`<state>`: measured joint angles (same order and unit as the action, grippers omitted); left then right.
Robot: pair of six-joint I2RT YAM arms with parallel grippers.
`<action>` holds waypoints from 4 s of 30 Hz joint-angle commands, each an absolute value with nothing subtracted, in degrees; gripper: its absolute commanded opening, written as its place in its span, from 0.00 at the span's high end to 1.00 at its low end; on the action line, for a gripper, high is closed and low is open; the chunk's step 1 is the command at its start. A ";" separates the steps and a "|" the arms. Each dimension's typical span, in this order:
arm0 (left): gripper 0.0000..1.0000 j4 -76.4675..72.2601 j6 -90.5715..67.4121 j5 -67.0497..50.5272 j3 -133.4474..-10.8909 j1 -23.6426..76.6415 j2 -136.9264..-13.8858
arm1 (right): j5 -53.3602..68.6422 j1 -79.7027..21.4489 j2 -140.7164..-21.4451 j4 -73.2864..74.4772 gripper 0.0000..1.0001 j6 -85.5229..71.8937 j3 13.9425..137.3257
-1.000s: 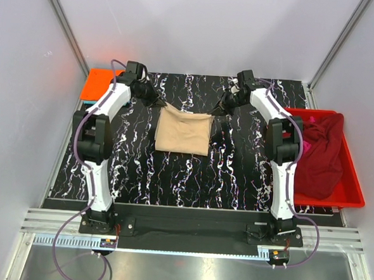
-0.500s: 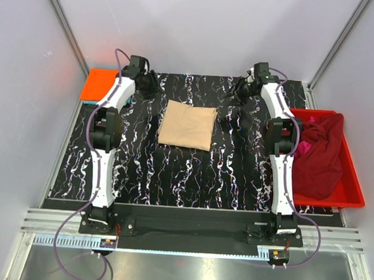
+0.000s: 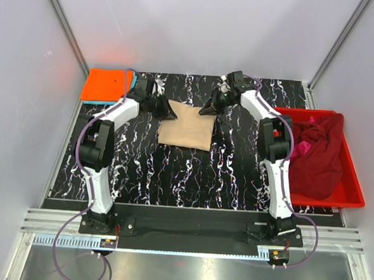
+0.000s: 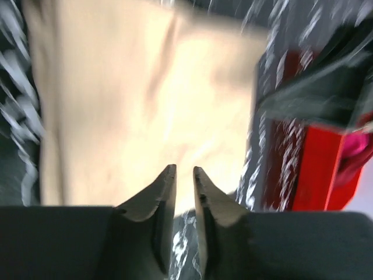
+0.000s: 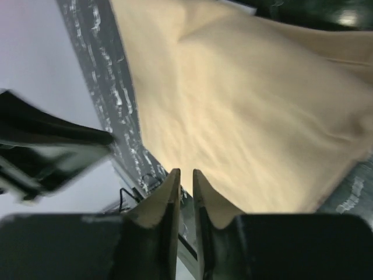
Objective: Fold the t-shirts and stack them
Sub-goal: Fold the tshirt, then neatly place the folded tshirt to the corner
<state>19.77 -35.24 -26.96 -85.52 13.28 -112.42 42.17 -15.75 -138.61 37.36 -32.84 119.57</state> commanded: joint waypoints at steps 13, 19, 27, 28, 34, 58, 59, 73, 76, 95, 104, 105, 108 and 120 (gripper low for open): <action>0.66 17.92 -29.01 -26.82 -75.32 12.48 -103.63 | 52.47 -10.99 -149.76 6.86 0.86 -47.63 119.09; 0.51 21.09 -23.74 -24.35 -81.01 11.25 -104.32 | 56.15 -9.05 -152.92 0.88 0.68 -55.36 120.40; 0.53 20.23 -22.23 -25.40 -80.78 9.76 -105.12 | 49.48 -9.14 -145.40 31.89 0.46 -40.00 132.98; 0.54 19.61 -22.67 -25.92 -78.51 9.76 -105.03 | 49.83 -9.23 -143.72 32.69 0.45 -39.56 131.76; 0.58 15.82 -23.29 -26.19 -73.39 9.84 -107.92 | 47.99 -10.63 -128.86 35.50 0.34 -32.62 112.79; 0.51 22.31 -34.45 -11.17 -53.53 16.89 -74.47 | 0.21 -41.79 -83.09 8.60 0.00 22.51 56.02; 0.49 23.37 -34.63 -10.81 -53.26 15.57 -72.53 | 0.18 -43.23 -81.93 5.22 0.00 27.02 52.68; 0.50 31.29 -39.28 -17.57 -41.15 2.55 -49.05 | -0.27 -51.24 -96.30 -32.34 0.10 62.13 38.49; 0.50 31.90 -41.04 -18.28 -38.77 1.32 -47.64 | -0.26 -51.77 -101.41 -34.81 0.14 64.95 41.21; 0.19 5.47 -55.01 -34.19 -42.88 -0.88 -82.95 | 5.71 -50.28 -107.40 -19.17 1.00 66.18 60.64; 0.18 -13.68 -64.67 -34.36 -50.97 2.28 -98.16 | 11.42 -45.36 -103.10 -11.35 1.00 63.64 63.28; 0.12 -14.23 -65.73 -34.28 -51.76 3.16 -100.17 | 11.86 -44.83 -102.75 -10.99 1.00 62.94 63.54; 0.12 -12.65 -66.53 -33.14 -55.37 4.57 -103.78 | 12.48 -43.86 -101.87 -10.99 1.00 61.53 63.90; 0.04 -15.20 -72.07 -30.67 -61.25 7.12 -114.51 | 14.94 -42.01 -101.07 -13.18 1.00 56.96 65.21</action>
